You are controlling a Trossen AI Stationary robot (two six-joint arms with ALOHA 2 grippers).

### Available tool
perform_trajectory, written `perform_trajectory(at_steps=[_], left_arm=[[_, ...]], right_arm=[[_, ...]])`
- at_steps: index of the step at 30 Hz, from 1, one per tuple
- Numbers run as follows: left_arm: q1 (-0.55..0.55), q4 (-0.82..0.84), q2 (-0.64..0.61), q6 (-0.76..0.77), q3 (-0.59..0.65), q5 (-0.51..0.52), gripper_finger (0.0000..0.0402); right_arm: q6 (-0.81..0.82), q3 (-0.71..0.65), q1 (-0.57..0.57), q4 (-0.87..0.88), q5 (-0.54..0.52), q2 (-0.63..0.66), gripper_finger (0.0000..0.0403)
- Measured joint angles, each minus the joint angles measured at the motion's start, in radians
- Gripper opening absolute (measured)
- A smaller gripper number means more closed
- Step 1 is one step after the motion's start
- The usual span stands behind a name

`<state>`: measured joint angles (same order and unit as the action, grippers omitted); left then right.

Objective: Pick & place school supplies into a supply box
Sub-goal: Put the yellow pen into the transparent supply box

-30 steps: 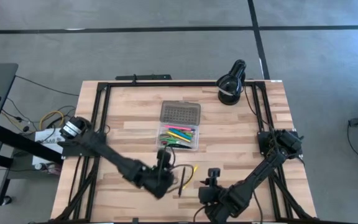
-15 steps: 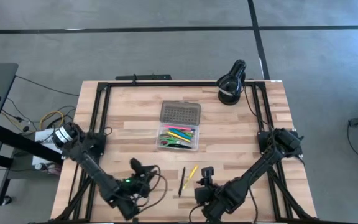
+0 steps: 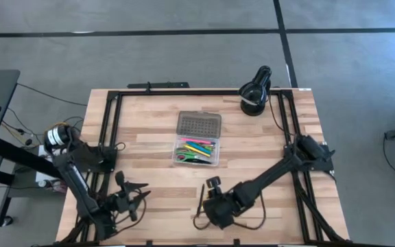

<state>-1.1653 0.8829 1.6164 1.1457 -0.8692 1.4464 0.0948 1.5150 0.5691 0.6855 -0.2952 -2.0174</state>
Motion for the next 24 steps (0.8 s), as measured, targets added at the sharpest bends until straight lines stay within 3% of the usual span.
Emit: perform_trajectory(at_steps=[9,24], left_arm=[[-0.021,-0.022,-0.005,0.060,0.021,-0.037,0.0130],[-0.033,-0.048,-0.005,0.060,0.021,-0.078,0.0130]], right_arm=[[-0.072,-0.018,-0.086,-0.019,0.110,0.002,0.0120],[-0.124,-0.157,-0.091,-0.208,0.124,0.002,0.0120]])
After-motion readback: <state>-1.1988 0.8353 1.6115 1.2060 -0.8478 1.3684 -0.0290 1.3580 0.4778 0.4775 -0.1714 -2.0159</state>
